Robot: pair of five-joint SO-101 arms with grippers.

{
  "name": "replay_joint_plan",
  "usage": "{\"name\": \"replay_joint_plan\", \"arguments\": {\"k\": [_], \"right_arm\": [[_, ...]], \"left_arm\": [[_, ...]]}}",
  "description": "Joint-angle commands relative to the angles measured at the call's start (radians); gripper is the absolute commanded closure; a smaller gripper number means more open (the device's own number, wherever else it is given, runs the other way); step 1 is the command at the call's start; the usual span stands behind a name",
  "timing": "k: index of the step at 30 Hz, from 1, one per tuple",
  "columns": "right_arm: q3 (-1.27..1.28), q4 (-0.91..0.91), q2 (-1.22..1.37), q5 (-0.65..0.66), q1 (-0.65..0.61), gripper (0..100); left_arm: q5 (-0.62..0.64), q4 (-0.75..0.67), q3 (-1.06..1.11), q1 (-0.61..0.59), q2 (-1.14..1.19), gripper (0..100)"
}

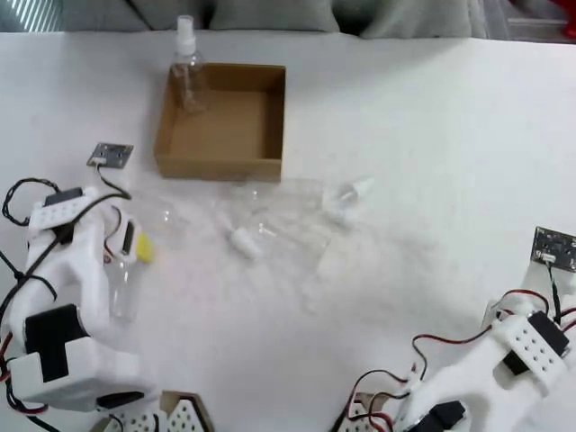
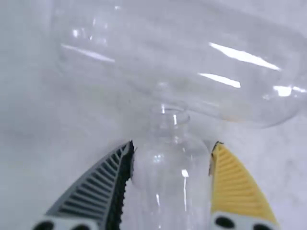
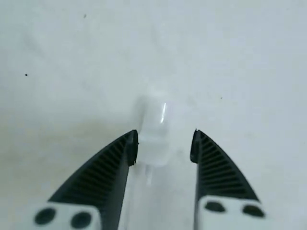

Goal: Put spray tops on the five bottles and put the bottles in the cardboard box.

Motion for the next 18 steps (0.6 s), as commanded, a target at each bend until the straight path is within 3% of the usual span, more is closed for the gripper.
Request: {"name": "replay_joint_plan", "arguments": {"k": [1, 6, 18], "right_arm": [[-0.153, 0.196, 0.024, 0.014, 0.008, 84.6], [-0.387, 0.412, 0.200, 0.015, 0.008, 84.6], [-0.459, 0.274, 0.516, 0.103, 0.067, 85.0]], "left_arm": [[-0.008, 0.012, -0.026, -0.007, -0.001, 80], [-0.008, 0.012, -0.026, -0.007, -0.001, 80], [-0.008, 0.012, -0.026, -0.007, -0.001, 80]]}}
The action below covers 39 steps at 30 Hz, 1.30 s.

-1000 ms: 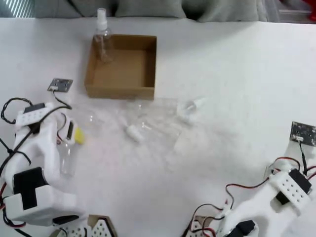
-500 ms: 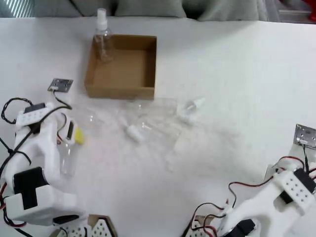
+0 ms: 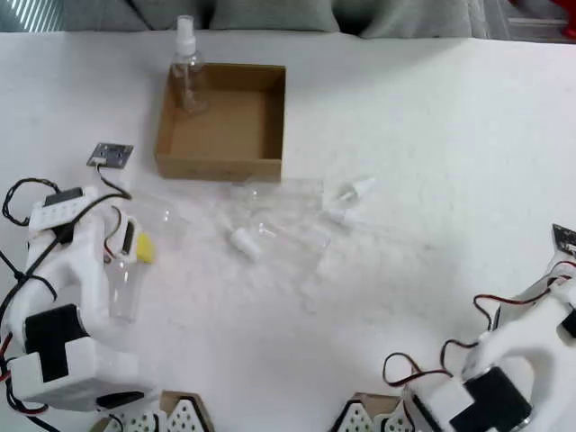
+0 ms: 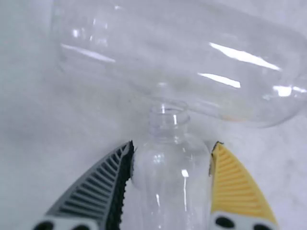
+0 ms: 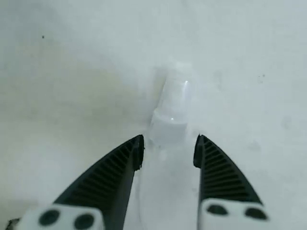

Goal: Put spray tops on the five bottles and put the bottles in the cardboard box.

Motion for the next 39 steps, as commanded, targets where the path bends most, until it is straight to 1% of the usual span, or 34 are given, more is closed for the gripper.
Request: {"name": "replay_joint_plan", "arguments": {"k": [1, 5, 13, 17, 24, 28, 34, 39], "right_arm": [[-0.044, -0.062, 0.050, 0.018, 0.016, 85.0], [-0.046, -0.105, 0.094, 0.017, 0.015, 85.0], [-0.048, -0.107, 0.111, 0.018, 0.012, 85.0], [-0.046, -0.151, 0.111, 0.015, 0.012, 85.0], [-0.040, -0.150, 0.113, 0.015, 0.012, 85.0], [0.003, -0.157, 0.113, 0.021, -0.007, 85.0], [0.051, -0.239, 0.113, 0.015, -0.016, 85.1], [0.052, -0.239, 0.113, 0.015, -0.015, 85.1]], "left_arm": [[-0.008, 0.012, -0.026, -0.007, -0.001, 80], [-0.008, 0.012, -0.026, -0.007, -0.001, 80], [-0.008, 0.012, -0.026, -0.007, -0.001, 80], [-0.008, 0.012, -0.026, -0.007, -0.001, 80], [-0.008, 0.012, -0.026, -0.007, -0.001, 80], [-0.008, 0.012, -0.026, -0.008, -0.001, 80], [-0.008, 0.012, -0.026, -0.008, -0.001, 80], [-0.008, 0.012, -0.026, -0.008, -0.001, 80]]}}
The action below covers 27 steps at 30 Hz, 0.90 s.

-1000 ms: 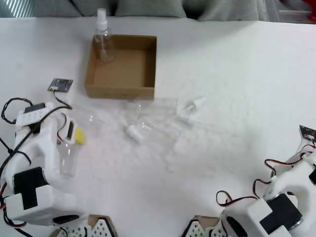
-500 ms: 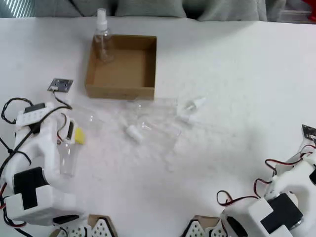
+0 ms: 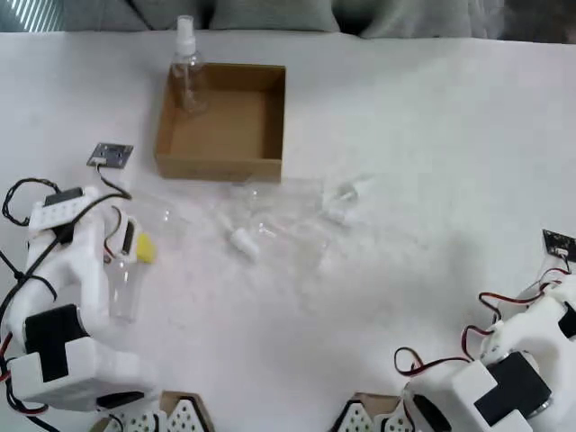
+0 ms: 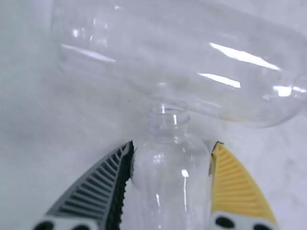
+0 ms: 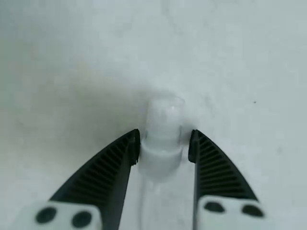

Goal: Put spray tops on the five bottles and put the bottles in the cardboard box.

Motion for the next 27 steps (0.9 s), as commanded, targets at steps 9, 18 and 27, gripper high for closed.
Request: {"name": "replay_joint_plan", "arguments": {"k": [9, 18, 27], "right_arm": [[0.000, -0.056, -0.002, 0.006, -0.010, 98.2], [-0.037, 0.045, -0.088, 0.005, -0.021, 98.1], [-0.068, 0.306, -0.409, -0.094, -0.147, 98.1]], "left_arm": [[-0.009, 0.012, -0.026, -0.010, -0.001, 80], [-0.009, 0.012, -0.026, -0.010, -0.001, 80], [-0.021, 0.025, -0.026, -0.008, -0.001, 80]]}}
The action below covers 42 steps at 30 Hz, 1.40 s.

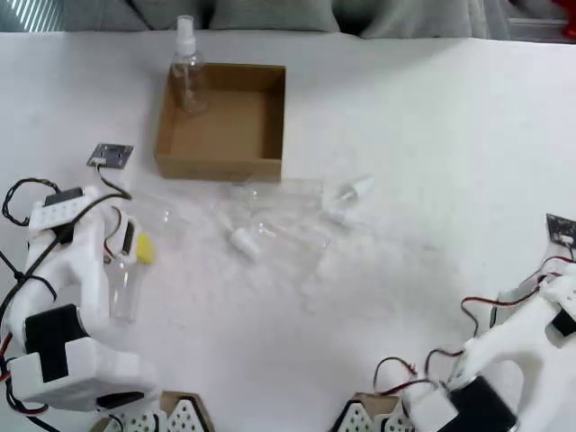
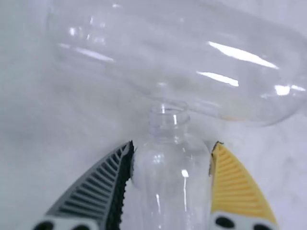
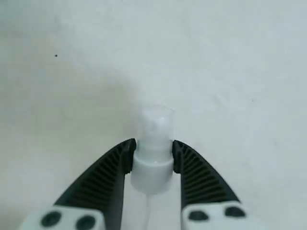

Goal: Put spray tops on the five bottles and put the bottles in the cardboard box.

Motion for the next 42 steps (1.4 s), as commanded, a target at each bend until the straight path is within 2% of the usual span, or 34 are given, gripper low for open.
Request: {"name": "replay_joint_plan", "arguments": {"k": [1, 5, 10, 13, 16, 21, 29, 38, 42], "right_arm": [[-0.044, 0.073, -0.168, -0.106, -0.094, 98.1], [-0.044, 0.088, -0.300, -0.276, -0.257, 98.1], [-0.048, 0.082, -0.397, -0.543, -0.545, 98.1], [-0.106, 0.087, -0.426, -0.698, -0.723, 98.1], [-0.190, 0.087, -0.446, -0.802, -0.851, 98.1], [-0.325, 0.073, -0.450, -0.821, -0.964, 98.1], [-0.334, -0.131, -0.441, -0.827, -1.056, 98.1], [-0.127, -0.450, -0.449, -0.829, -1.260, 98.1], [-0.034, -0.522, -0.450, -0.829, -1.333, 98.1]], "left_arm": [[-0.032, 0.012, -0.026, -0.008, -0.001, 80], [-0.037, 0.014, -0.026, -0.007, -0.001, 80], [-0.037, 0.014, -0.025, -0.010, -0.001, 80], [-0.038, 0.015, -0.025, -0.010, -0.001, 80], [-0.041, 0.023, -0.025, -0.010, -0.001, 80], [-0.043, 0.026, -0.025, -0.010, -0.001, 80], [-0.043, 0.026, -0.025, -0.010, -0.001, 80], [-0.043, 0.025, -0.025, -0.010, -0.001, 80], [-0.043, 0.021, -0.026, -0.005, -0.002, 80]]}}
